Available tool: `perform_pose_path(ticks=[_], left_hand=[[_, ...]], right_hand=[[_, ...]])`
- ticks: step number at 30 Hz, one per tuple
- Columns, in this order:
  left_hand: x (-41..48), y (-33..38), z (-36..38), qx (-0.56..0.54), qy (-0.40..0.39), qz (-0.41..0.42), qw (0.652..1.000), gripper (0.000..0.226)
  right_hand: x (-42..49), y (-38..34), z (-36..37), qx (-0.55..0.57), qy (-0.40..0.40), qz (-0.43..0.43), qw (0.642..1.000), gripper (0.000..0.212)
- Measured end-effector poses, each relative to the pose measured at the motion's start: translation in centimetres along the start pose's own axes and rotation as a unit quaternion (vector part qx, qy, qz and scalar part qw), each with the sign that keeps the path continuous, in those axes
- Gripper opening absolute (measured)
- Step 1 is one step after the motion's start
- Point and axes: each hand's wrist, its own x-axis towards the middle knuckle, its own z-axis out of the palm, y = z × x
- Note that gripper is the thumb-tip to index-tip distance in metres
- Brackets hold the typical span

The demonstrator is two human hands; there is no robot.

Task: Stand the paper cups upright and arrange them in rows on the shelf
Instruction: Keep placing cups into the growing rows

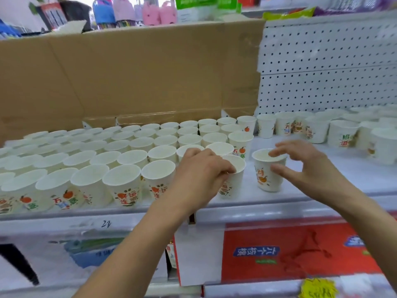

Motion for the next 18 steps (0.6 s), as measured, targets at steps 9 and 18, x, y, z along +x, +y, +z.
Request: perform_pose_path(ticks=[9,18], left_hand=[[-1.1,-1.1,-2.6,-0.131,0.034,-0.084,0.987,0.015],[-2.1,-0.9,-1.3,-0.058,0.055,-0.116,0.990,0.019]], right_hand=[[0.7,-1.6,1.0,0.062,-0.088,-0.116,0.987,0.006],[1.8,-1.7,3.3,0.076,-0.107,-0.141,0.981,0.016]])
